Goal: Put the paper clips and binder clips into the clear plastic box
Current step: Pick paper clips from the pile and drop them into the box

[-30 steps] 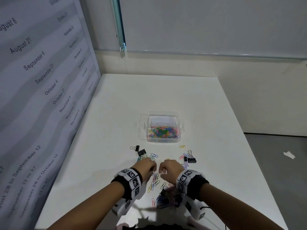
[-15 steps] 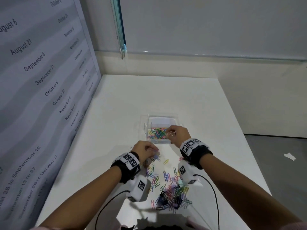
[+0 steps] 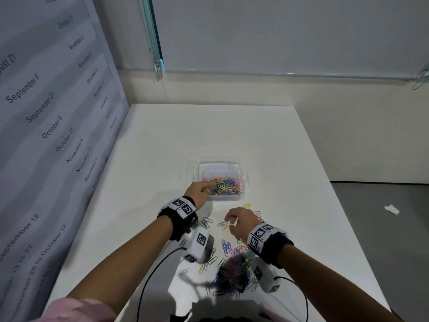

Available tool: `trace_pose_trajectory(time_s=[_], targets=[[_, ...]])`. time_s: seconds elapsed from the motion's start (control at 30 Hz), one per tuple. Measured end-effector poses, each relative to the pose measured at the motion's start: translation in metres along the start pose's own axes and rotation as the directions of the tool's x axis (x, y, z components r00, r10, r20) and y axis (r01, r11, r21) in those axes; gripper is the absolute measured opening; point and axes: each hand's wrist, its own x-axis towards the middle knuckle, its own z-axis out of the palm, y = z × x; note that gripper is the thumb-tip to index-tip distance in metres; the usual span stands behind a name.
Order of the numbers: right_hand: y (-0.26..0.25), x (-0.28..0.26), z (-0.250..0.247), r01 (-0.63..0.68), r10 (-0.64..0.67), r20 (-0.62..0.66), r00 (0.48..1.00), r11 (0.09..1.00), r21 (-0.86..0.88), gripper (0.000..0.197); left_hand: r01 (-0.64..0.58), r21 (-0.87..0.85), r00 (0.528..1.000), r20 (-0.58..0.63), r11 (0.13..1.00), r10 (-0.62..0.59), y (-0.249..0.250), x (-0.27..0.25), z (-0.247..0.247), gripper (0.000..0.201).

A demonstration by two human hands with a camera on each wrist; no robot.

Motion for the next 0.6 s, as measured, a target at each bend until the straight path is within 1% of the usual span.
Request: trace_pose_trajectory(time_s=[0.03, 0.1, 0.17, 0.2, 0.27, 0.33, 0.37, 0.43, 0.5, 0.53, 0.57, 0.6], targets=[[0.0, 0.0, 0.002, 0.008, -0.007, 0.04, 0.999, 0.999, -0.034, 0.026, -0.016, 0.049, 1.0, -0.001, 0.999, 0.016, -0.005, -0.005, 0.0, 0.036], [-0.003, 0.002, 0.007, 0.014, -0.006, 0.088, 0.996, 0.996, -0.088, 0.035, -0.049, 0.146, 0.997, -0.044, 0.988, 0.056, -0.011, -0.016, -0.001, 0.037], [-0.007, 0.003, 0.014, 0.032, -0.019, 0.107, 0.994, 0.992, -0.119, 0.039, -0.081, 0.173, 0.992, -0.077, 0.982, 0.096, -0.018, -0.026, -0.003, 0.039], [-0.01, 0.003, 0.017, 0.049, -0.034, 0.122, 0.992, 0.991, -0.127, 0.039, -0.09, 0.164, 0.992, -0.072, 0.982, 0.102, -0.021, -0.029, -0.003, 0.04], [-0.015, 0.003, 0.023, 0.094, -0.074, 0.155, 0.985, 0.988, -0.126, 0.035, -0.069, 0.165, 0.995, -0.062, 0.984, 0.08, -0.029, -0.033, -0.005, 0.039], [-0.02, 0.002, 0.025, 0.13, -0.107, 0.185, 0.977, 0.984, -0.119, 0.029, -0.043, 0.228, 0.997, -0.05, 0.973, 0.055, -0.037, -0.035, -0.006, 0.035], [-0.021, 0.002, 0.026, 0.142, -0.118, 0.191, 0.974, 0.983, -0.118, 0.028, -0.037, 0.284, 0.999, -0.024, 0.958, 0.046, -0.039, -0.036, -0.006, 0.034], [-0.022, 0.001, 0.025, 0.149, -0.131, 0.162, 0.978, 0.983, -0.105, 0.028, -0.049, 0.453, 0.997, 0.071, 0.89, 0.019, -0.045, -0.038, -0.005, 0.041], [-0.02, 0.001, 0.024, 0.148, -0.137, 0.11, 0.984, 0.985, -0.091, 0.03, -0.084, 0.631, 0.991, 0.132, 0.772, 0.001, -0.051, -0.04, -0.004, 0.055], [-0.019, 0.002, 0.024, 0.148, -0.137, 0.106, 0.985, 0.984, -0.103, 0.034, -0.09, 0.685, 0.991, 0.135, 0.723, -0.005, -0.053, -0.041, -0.004, 0.059], [-0.019, 0.004, 0.024, 0.148, -0.134, 0.115, 0.984, 0.981, -0.123, 0.041, -0.088, 0.711, 0.991, 0.132, 0.698, -0.009, -0.055, -0.042, -0.004, 0.061], [-0.02, 0.005, 0.025, 0.145, -0.126, 0.131, 0.983, 0.978, -0.148, 0.05, -0.083, 0.713, 0.991, 0.13, 0.696, -0.015, -0.058, -0.042, -0.005, 0.06]])
